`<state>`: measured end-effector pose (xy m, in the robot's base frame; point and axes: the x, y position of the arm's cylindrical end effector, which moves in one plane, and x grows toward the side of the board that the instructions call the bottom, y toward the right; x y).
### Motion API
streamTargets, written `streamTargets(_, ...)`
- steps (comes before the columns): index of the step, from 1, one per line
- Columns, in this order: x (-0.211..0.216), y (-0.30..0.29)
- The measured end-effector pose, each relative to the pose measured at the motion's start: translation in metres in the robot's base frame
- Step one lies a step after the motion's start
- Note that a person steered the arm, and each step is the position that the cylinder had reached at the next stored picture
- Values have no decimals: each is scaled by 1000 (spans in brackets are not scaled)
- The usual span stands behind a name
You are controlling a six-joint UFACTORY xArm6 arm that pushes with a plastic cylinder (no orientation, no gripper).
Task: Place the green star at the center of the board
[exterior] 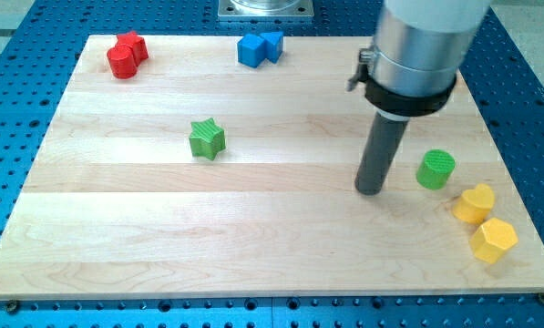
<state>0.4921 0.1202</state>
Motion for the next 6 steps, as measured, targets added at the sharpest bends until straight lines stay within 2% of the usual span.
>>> streamTargets(1, -3, 54)
streamTargets(2, -9, 74)
streamTargets(3, -21, 50)
streamTargets(4, -10, -103)
streamTargets(5, -5, -222)
streamTargets(6, -42, -252)
